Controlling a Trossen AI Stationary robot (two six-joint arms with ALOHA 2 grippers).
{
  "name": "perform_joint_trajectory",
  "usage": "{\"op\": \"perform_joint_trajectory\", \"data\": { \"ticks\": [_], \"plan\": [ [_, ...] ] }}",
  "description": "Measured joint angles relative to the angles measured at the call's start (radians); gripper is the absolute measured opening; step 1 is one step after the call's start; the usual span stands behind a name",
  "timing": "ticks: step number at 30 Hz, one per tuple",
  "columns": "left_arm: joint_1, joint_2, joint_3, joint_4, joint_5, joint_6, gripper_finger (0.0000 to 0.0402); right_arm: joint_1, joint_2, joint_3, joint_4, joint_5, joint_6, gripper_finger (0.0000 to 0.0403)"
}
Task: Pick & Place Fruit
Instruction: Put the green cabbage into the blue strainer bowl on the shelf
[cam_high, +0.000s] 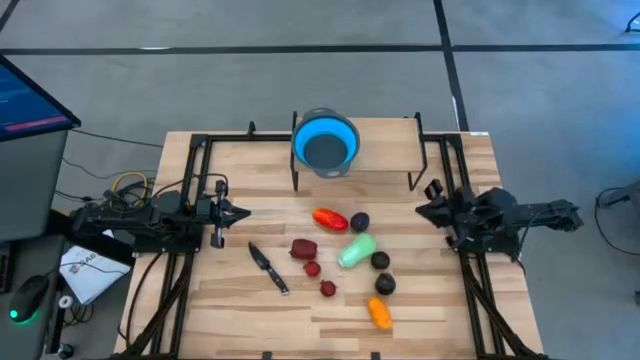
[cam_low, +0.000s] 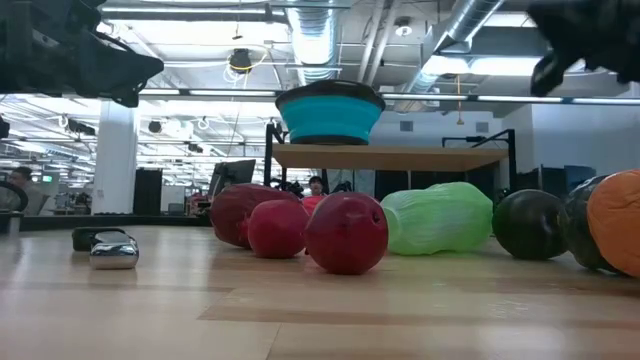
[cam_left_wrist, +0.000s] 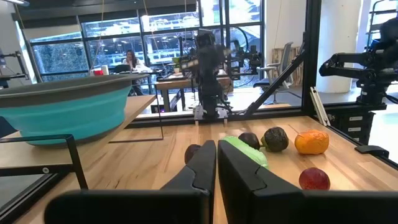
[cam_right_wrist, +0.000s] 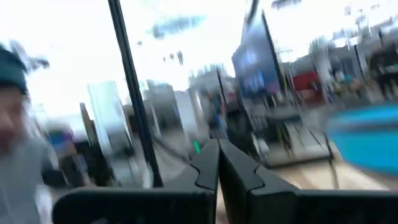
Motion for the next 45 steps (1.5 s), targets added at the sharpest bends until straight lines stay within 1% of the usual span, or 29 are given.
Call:
{"op": "perform_joint_trajectory", "data": {
  "ticks": [2,4,6,8,12,15,19,21,24,26,28,32,35,38,40,42,45],
  "plan": [
    [0.000,0.000,0.000,0.000,0.000,0.000,0.0011,0.000,0.000,0.000,0.095,0.022,0.050,0.0006],
    [0.000,0.000,0.000,0.000,0.000,0.000,0.0011,0.000,0.000,0.000,0.161,0.029,0.061,0.0006],
    [0.000,0.000,0.000,0.000,0.000,0.000,0.0011,0.001,0.002,0.000,0.196,0.066,0.069,0.0006],
    [0.000,0.000,0.000,0.001,0.000,0.000,0.0011,0.004,0.048,0.002,0.202,0.084,0.084,0.0006],
    [0.000,0.000,0.000,0.004,0.000,0.000,0.0011,0.031,0.215,0.011,0.222,0.107,0.136,0.0006],
    [0.000,0.000,0.000,0.009,0.000,0.000,0.0012,0.055,0.391,0.056,0.219,0.119,0.087,0.0006],
    [0.000,0.000,0.000,0.014,0.000,0.000,0.0011,0.087,0.632,0.163,0.248,0.114,0.048,0.0006],
    [0.000,0.000,0.000,0.018,0.000,0.000,0.0011,0.096,0.753,0.244,0.222,0.085,0.042,0.0006],
    [0.000,0.000,0.000,0.027,0.000,0.000,0.0011,0.108,0.907,0.396,0.075,0.033,0.004,0.0015],
    [0.000,0.000,0.000,0.033,0.000,0.000,0.0011,0.115,1.003,0.518,-0.106,0.016,-0.014,0.0033],
    [0.000,0.000,0.000,0.040,0.000,0.000,0.0011,0.121,1.099,0.643,-0.321,0.015,-0.024,0.0059],
    [0.000,0.000,0.000,0.052,0.000,-0.026,0.0011,0.134,1.306,0.902,-0.706,-0.043,-0.080,0.0126],
    [0.000,0.000,0.000,0.053,0.000,-0.076,0.0011,0.144,1.466,1.090,-0.946,-0.085,-0.175,0.0187],
    [0.000,0.000,0.000,0.053,0.000,-0.130,0.0012,0.160,1.620,1.266,-1.165,-0.090,-0.294,0.0249],
    [0.000,0.000,0.000,0.052,0.000,-0.152,0.0012,0.167,1.718,1.368,-1.279,-0.089,-0.384,0.0284],
    [0.000,0.000,0.000,0.053,0.000,-0.157,0.0011,0.171,1.808,1.451,-1.366,-0.081,-0.431,0.0309],
    [0.000,0.000,0.000,0.053,0.000,-0.157,0.0012,0.171,1.917,1.537,-1.443,-0.036,-0.455,0.0330]
  ]
}}
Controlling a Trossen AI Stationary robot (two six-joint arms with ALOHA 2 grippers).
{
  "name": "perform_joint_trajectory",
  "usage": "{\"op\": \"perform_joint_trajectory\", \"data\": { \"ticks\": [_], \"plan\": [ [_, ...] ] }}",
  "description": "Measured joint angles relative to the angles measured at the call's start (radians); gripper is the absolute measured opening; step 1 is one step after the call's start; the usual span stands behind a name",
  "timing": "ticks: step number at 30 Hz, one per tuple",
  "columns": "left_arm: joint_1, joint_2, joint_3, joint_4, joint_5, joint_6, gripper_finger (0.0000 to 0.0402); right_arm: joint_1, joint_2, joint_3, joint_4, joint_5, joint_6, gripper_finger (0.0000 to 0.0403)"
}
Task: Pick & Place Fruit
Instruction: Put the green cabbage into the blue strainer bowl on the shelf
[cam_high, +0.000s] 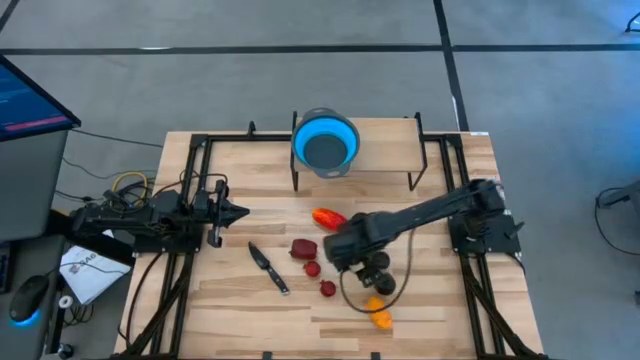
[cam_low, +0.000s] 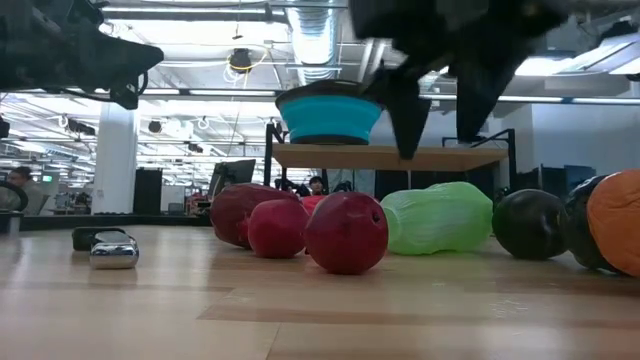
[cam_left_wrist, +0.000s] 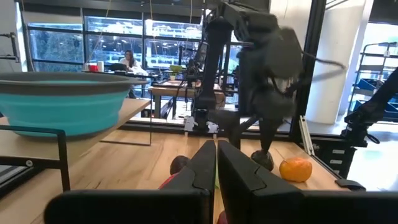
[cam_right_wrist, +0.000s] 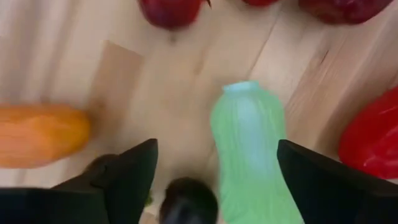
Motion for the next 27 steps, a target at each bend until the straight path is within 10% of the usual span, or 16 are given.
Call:
{"op": "perform_joint_trajectory", "data": {
  "ticks": [27],
  "plan": [
    [0.000,0.000,0.000,0.000,0.000,-0.007,0.0012,-0.038,0.111,-0.086,0.118,0.134,0.046,0.0274]
  ]
}}
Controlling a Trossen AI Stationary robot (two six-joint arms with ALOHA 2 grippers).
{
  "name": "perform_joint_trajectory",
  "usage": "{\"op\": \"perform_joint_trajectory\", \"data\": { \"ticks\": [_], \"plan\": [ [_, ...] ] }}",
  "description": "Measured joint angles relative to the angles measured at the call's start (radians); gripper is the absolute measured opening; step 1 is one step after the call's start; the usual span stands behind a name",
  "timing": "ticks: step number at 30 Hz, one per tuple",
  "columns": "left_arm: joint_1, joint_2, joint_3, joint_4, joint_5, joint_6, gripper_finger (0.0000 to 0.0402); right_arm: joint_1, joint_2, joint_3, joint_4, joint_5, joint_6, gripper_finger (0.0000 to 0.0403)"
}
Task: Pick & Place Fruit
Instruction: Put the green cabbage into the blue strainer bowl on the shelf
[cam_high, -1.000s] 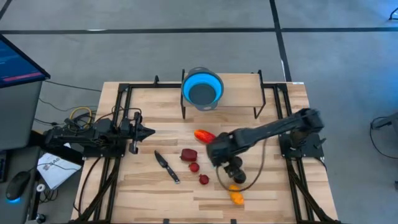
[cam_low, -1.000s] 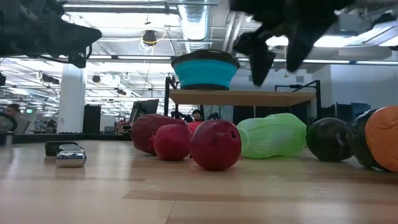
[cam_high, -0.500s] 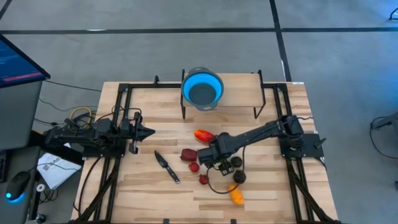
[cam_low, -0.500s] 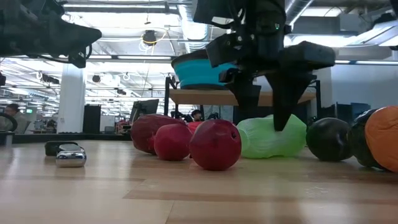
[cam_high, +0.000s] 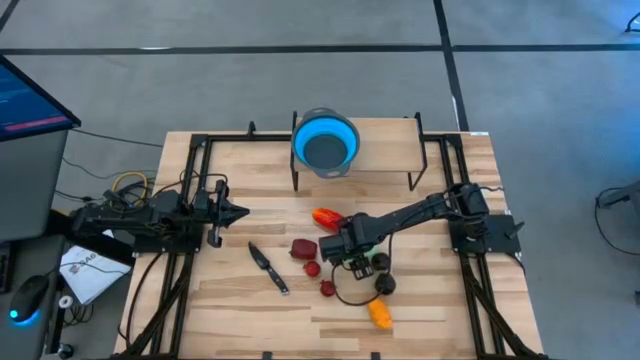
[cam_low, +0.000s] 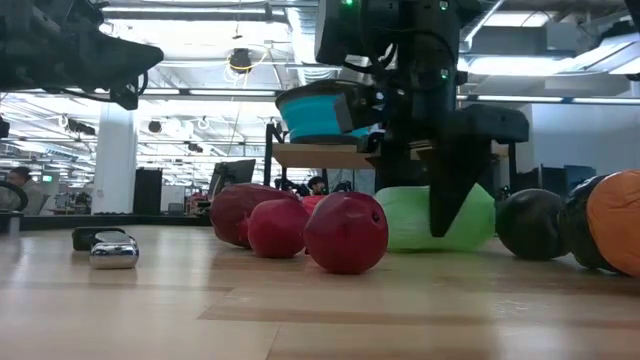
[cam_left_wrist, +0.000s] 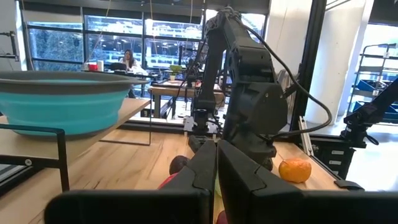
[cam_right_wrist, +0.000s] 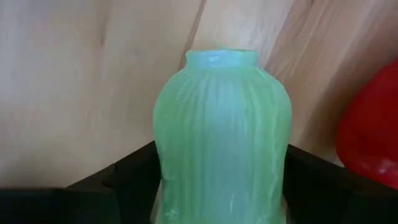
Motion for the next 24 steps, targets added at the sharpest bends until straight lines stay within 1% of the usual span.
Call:
{"op": "perform_joint_trajectory", "data": {
  "ticks": [3,5,7,9,13,18,20,24],
  "plan": [
    [0.000,0.000,0.000,0.000,0.000,0.000,0.0011,0.007,-0.002,0.000,-0.004,-0.007,0.020,0.0239],
    [0.000,0.000,0.000,0.001,0.000,0.000,0.0011,0.007,-0.024,0.000,0.001,-0.042,0.038,0.0214],
    [0.000,0.000,0.000,0.002,0.000,0.000,0.0011,0.006,-0.066,0.000,0.034,-0.067,0.055,0.0195],
    [0.000,0.001,0.000,0.004,0.000,0.000,0.0012,0.000,-0.130,-0.001,0.069,-0.081,0.061,0.0183],
    [0.000,0.006,0.000,0.013,0.000,0.000,0.0012,-0.032,-0.288,-0.001,0.253,-0.083,0.050,0.0187],
    [0.000,0.015,0.000,0.016,0.000,-0.001,0.0012,-0.105,-0.456,-0.021,0.645,-0.083,-0.010,0.0212],
    [0.000,0.020,0.000,0.020,0.000,-0.001,0.0012,-0.156,-0.484,-0.024,0.759,-0.084,-0.022,0.0218],
    [0.000,0.026,0.000,0.024,0.000,-0.027,0.0011,-0.304,-0.479,-0.025,0.870,-0.083,0.027,0.0225]
  ]
}}
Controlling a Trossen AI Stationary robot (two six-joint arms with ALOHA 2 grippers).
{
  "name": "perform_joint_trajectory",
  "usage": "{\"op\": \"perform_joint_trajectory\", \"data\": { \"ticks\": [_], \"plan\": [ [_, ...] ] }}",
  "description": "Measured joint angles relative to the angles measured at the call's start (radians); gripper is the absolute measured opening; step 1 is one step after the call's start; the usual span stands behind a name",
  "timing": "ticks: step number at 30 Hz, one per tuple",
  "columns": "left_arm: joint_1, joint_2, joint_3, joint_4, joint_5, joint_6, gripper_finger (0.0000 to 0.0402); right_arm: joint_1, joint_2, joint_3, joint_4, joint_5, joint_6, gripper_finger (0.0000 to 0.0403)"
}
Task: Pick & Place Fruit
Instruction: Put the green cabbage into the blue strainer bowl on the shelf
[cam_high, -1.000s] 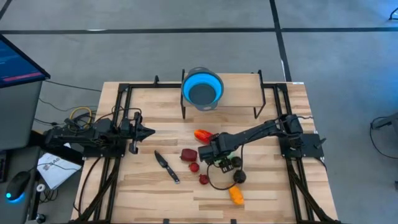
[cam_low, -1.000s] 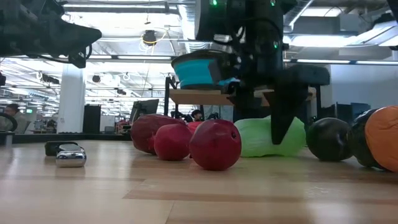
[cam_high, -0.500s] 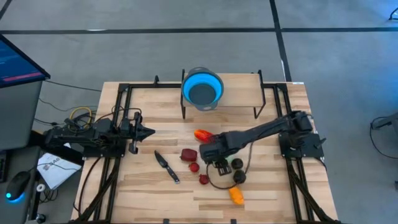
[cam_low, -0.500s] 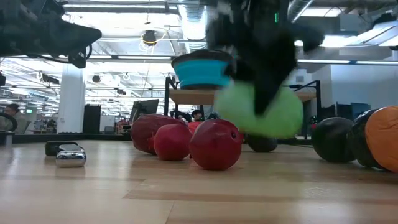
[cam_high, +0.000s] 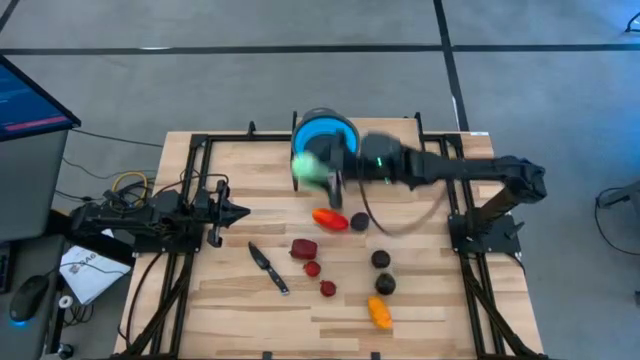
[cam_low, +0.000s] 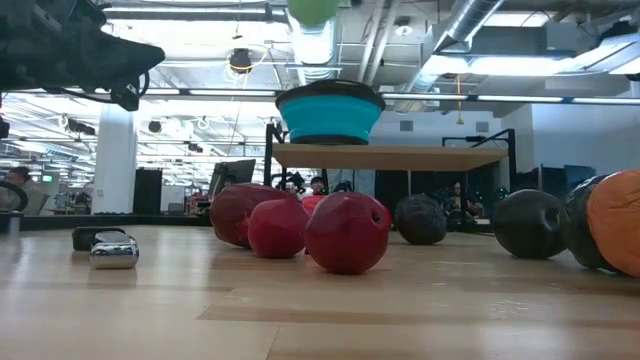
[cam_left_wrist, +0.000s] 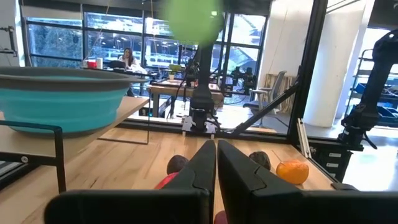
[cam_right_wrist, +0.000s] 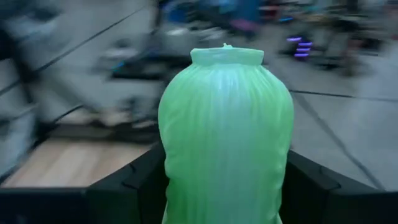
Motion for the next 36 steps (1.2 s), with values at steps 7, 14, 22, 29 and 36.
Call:
{"op": "perform_joint_trajectory", "data": {
  "ticks": [7,14,22,29,36],
  "plan": [
    [0.000,0.001,0.000,0.005,0.000,0.000,0.0012,-0.224,0.087,-0.002,0.026,0.003,0.126,0.0227],
    [0.000,0.001,0.000,0.008,0.000,0.000,0.0012,-0.315,0.159,-0.002,0.004,0.003,0.135,0.0227],
    [0.000,0.001,0.000,0.012,0.000,0.000,0.0011,-0.335,0.176,-0.002,-0.070,0.001,0.120,0.0242],
    [0.000,0.002,0.000,0.014,0.000,0.000,0.0011,-0.342,0.176,-0.001,-0.111,0.003,0.121,0.0269],
    [0.000,0.001,0.000,0.015,0.000,0.000,0.0012,-0.358,0.176,-0.001,-0.113,0.003,0.131,0.0281]
  ]
}}
